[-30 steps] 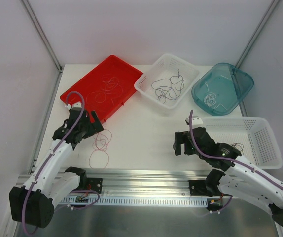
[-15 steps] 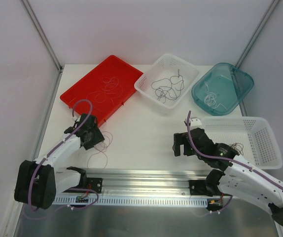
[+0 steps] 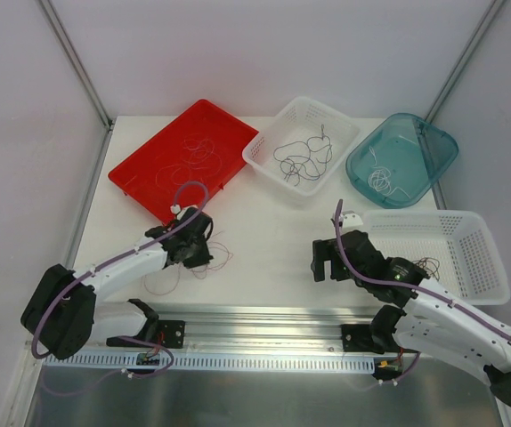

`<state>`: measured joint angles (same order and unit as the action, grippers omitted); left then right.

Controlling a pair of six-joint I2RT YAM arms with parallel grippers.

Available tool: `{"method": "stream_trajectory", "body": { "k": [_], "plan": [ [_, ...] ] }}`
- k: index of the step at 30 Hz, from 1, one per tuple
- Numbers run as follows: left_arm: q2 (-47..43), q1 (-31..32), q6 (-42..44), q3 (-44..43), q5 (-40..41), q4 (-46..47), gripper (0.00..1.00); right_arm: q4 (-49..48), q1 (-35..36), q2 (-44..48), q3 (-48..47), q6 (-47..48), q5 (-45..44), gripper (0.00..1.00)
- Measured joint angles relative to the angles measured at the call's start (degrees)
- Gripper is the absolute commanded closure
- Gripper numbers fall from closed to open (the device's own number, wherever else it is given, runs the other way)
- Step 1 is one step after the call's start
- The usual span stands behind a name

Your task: Untangle the cables

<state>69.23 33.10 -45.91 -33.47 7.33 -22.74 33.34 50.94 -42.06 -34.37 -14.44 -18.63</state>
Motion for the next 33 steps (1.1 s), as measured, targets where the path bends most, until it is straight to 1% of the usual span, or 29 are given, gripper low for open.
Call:
{"method": "stream_trajectory", "body": {
  "k": [3, 6, 11, 14, 17, 19, 21, 24, 25, 28, 33],
  "plan": [
    [0.0, 3.4, 0.3, -4.6, -1.0, -0.4, 1.00, 0.1, 0.0, 0.0, 0.0, 0.0, -0.2, 0.03],
    [-0.3, 5.2, 1.8, -10.7, -2.3, -0.2, 1.00, 0.1, 0.0, 0.2, 0.0, 0.0, -0.4, 0.03],
    [-0.9, 5.6, 6.8, -21.6, -3.8, -0.7, 1.00, 0.4, 0.0, 0.7, 0.0, 0.0, -0.9, 0.03],
    [-0.8, 5.5, 11.2, -30.4, -3.7, -2.5, 1.00, 0.4, 0.0, 0.7, 0.0, 0.0, -1.4, 0.03],
    [0.2, 5.2, 15.8, -40.1, -2.5, -4.0, 0.96, 0.4, 0.0, 0.7, 0.0, 0.0, -1.6, 0.03],
    [1.7, 3.9, 18.7, -46.8, -2.3, -4.6, 0.96, 0.4, 0.0, 0.7, 0.0, 0.0, -1.6, 0.03],
    [3.9, 0.7, 21.1, -52.8, -2.4, -4.7, 0.96, 0.5, 0.0, 0.7, 0.0, 0.0, -1.7, 0.03],
    [7.6, -4.5, 23.6, -59.4, -2.6, -5.0, 0.98, 0.8, 0.0, 0.9, 0.0, 0.0, -1.7, 0.03],
    [9.1, -7.2, 24.4, -61.2, -2.6, -4.9, 0.99, 0.9, 0.0, 1.0, 0.0, 0.0, -1.8, 0.03],
    [14.2, -12.4, 26.6, -65.9, -2.6, -5.5, 0.99, 1.4, 0.0, 1.4, 0.0, 0.0, -2.0, 0.03],
    [23.3, -18.9, 28.6, -70.5, -2.8, -5.7, 0.99, 2.5, 0.0, 1.5, 0.0, 0.0, -2.3, 0.03]
  ]
}}
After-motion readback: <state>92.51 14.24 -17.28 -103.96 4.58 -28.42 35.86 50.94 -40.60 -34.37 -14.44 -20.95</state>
